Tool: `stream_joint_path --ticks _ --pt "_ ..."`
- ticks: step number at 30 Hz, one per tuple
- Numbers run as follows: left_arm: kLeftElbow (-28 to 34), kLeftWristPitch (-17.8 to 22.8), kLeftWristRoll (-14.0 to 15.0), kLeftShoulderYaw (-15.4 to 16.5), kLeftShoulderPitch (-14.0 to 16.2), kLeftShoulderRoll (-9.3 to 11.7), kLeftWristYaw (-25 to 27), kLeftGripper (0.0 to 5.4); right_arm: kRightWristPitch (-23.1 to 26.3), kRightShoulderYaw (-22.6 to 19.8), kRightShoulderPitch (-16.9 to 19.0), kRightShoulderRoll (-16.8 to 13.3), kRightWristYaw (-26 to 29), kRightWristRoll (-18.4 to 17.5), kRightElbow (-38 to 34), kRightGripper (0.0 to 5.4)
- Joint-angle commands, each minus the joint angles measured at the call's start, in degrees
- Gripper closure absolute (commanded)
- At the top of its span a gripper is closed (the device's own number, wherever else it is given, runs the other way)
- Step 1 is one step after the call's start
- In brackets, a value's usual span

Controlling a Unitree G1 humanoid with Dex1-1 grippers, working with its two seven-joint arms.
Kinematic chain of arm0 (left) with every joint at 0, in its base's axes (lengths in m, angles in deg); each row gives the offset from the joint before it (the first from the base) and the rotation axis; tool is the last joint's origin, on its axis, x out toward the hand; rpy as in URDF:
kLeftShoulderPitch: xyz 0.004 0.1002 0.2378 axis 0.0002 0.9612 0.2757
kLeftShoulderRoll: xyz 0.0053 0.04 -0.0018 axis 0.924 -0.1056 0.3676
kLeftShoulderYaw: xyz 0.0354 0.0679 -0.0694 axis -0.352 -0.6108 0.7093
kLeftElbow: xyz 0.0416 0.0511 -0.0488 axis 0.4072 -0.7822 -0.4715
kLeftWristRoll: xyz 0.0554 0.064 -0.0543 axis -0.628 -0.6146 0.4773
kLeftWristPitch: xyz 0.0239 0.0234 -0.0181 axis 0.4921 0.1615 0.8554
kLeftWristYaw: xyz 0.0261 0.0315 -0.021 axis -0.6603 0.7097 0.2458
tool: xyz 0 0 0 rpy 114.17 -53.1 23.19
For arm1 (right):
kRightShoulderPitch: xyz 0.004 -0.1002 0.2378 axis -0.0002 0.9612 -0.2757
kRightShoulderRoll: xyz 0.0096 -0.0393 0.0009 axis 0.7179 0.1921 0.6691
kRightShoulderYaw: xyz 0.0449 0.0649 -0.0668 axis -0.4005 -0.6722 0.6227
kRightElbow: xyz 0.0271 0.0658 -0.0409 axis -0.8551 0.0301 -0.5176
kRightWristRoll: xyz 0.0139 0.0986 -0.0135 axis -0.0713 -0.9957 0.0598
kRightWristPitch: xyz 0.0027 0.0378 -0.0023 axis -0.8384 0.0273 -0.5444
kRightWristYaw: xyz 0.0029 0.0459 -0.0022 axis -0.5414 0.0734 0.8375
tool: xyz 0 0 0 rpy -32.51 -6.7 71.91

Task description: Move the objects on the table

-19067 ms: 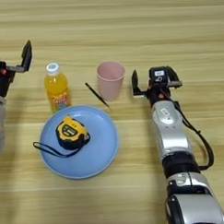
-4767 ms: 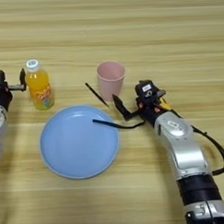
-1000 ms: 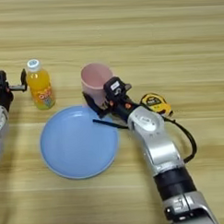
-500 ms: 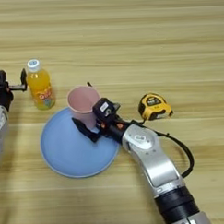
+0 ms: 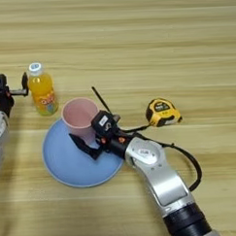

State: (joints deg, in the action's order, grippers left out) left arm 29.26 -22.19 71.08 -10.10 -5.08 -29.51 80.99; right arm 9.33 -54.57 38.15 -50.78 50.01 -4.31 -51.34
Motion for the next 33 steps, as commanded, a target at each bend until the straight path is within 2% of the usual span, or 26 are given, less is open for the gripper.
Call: stream_joint_path --ticks 1,8,9,17,33 --pt "0.7 0.7 -0.5 -0.3 0.4 -0.3 -0.2 0.0 2.4 1.1 1.1 -0.8 1.0 0.0 0.7 1.12" --pt "0.7 0.7 -0.5 -0.3 0.4 -0.3 -0.2 0.0 4.8 1.1 1.1 -0.8 1.5 -1.5 1.0 1.16" --pt "0.7 0.7 -0.5 -0.3 0.4 -0.3 -0.2 0.0 4.8 1.0 1.0 -0.8 1.4 -1.6 1.0 0.88" --pt "0.6 0.7 -0.5 -0.3 0.3 -0.3 -0.2 0.0 3.7 0.2 0.7 -0.3 1.2 -2.3 0.4 0.04" --pt "0.6 0.8 -0.5 -0.3 0.3 -0.3 -0.2 0.0 0.6 -1.0 -0.1 0.9 0.7 -2.8 -1.2 0.04"
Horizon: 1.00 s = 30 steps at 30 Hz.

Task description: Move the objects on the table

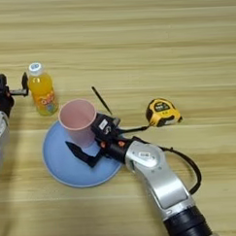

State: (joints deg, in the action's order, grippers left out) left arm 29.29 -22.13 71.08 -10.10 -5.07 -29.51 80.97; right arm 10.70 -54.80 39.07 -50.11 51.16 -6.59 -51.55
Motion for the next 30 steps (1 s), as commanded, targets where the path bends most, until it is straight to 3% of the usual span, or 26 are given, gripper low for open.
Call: stream_joint_path --ticks 1,10,30 --pt "0.5 0.7 -0.5 -0.3 0.2 -0.3 -0.2 0.0 -1.0 -0.9 -1.3 0.4 -0.5 -0.6 -1.0 0.04" --pt "0.4 0.7 -0.5 -0.3 0.2 -0.4 -0.3 0.0 -3.1 -1.8 -2.2 0.8 -1.7 -0.1 -0.3 0.04" --pt "0.7 0.7 -0.5 -0.3 0.3 -0.4 -0.3 0.0 -2.2 -1.5 -1.4 0.7 -1.6 -1.4 -3.6 0.04"
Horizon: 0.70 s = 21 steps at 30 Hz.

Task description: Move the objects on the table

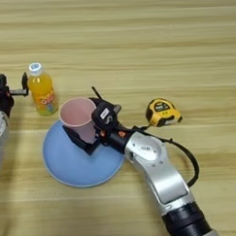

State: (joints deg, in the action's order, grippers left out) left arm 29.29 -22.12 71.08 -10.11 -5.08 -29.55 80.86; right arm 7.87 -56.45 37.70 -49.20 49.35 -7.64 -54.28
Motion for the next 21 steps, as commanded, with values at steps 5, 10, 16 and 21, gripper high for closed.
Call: stream_joint_path --ticks 5,10,16,21 --pt "0.6 0.7 -0.5 -0.3 0.3 -0.4 -0.3 0.0 1.6 0.6 0.5 -0.2 0.7 -1.1 -2.0 0.04" --pt "0.6 0.7 -0.5 -0.3 0.3 -0.4 -0.3 0.0 2.0 0.2 0.5 0.0 0.7 -1.6 -3.5 0.04" --pt "0.6 0.7 -0.5 -0.3 0.3 -0.4 -0.3 0.0 2.5 0.5 0.9 -0.3 0.8 -2.3 -5.7 0.04" --pt "0.6 0.7 -0.5 -0.3 0.3 -0.4 -0.3 0.0 2.9 0.9 1.3 -0.5 0.7 -2.6 -6.6 0.04"
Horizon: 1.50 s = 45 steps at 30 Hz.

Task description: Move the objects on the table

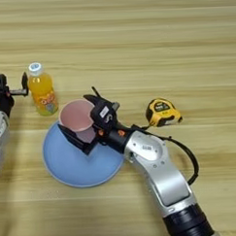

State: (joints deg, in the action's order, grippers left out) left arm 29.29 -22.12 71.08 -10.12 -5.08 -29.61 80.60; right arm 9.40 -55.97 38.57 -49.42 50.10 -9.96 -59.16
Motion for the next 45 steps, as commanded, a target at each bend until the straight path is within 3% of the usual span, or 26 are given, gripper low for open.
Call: stream_joint_path --ticks 1,27,45 --pt "0.6 0.7 -0.5 -0.3 0.3 -0.3 0.0 0.0 1.4 0.5 0.6 -0.4 0.0 -0.4 -2.0 0.04" --pt "0.4 0.6 -0.5 -0.3 0.3 -0.3 -0.1 0.0 1.9 -1.5 -0.6 0.0 -1.9 -2.5 -5.2 0.04" --pt "0.4 0.6 -0.6 -0.4 0.2 -0.3 -0.1 0.0 0.9 -9.6 -4.9 -0.2 -5.2 -4.6 -4.3 0.04"
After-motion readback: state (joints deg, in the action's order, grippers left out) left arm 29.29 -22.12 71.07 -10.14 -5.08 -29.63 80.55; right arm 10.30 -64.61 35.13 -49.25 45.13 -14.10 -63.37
